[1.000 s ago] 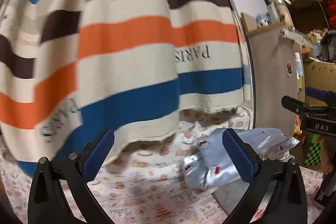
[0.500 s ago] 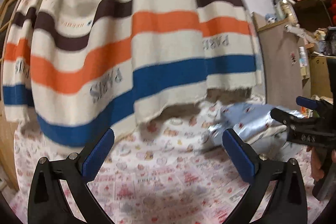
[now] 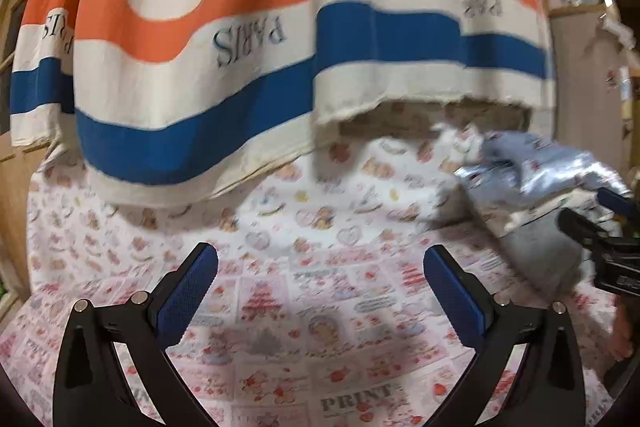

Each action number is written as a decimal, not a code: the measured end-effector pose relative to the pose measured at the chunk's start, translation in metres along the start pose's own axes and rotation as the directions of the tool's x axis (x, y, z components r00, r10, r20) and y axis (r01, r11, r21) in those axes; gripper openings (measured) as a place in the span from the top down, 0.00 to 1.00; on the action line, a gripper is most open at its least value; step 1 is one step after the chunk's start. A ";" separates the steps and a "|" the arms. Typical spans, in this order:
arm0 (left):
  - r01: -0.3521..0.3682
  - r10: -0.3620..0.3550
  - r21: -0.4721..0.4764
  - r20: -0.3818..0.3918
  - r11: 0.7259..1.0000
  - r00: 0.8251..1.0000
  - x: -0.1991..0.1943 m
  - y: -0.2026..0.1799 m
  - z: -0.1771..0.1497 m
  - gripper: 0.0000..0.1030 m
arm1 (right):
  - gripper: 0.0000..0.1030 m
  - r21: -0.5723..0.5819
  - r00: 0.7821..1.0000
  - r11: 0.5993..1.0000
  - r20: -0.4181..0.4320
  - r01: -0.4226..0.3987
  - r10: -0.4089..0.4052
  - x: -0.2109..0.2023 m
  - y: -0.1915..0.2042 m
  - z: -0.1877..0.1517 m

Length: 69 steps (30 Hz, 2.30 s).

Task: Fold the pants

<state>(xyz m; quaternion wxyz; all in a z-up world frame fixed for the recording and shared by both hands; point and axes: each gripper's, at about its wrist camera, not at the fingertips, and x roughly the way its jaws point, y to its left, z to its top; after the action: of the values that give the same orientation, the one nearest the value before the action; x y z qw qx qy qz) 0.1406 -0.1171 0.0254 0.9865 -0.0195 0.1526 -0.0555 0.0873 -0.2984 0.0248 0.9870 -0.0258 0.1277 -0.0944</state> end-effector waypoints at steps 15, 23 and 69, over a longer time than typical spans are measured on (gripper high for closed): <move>0.010 -0.010 -0.024 -0.003 1.000 1.000 0.000 0.006 -0.002 0.01 | 0.01 0.030 0.998 0.999 -0.051 -0.018 0.019 0.007 -0.006 -0.002; -0.013 0.013 -0.035 -0.007 0.999 1.000 0.000 0.009 -0.001 0.01 | 0.01 0.026 0.999 0.999 -0.038 -0.021 0.022 0.001 -0.005 -0.002; -0.007 0.007 -0.029 -0.009 1.000 1.000 0.000 0.008 -0.001 0.01 | 0.01 0.017 0.999 1.000 -0.042 -0.027 0.027 0.001 -0.003 -0.001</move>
<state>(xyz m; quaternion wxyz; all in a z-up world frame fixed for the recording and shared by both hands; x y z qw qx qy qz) 0.1412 -0.1096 0.0239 0.9856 -0.0331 0.1580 -0.0497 0.0869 -0.3014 0.0234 0.9854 -0.0141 0.1479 -0.0826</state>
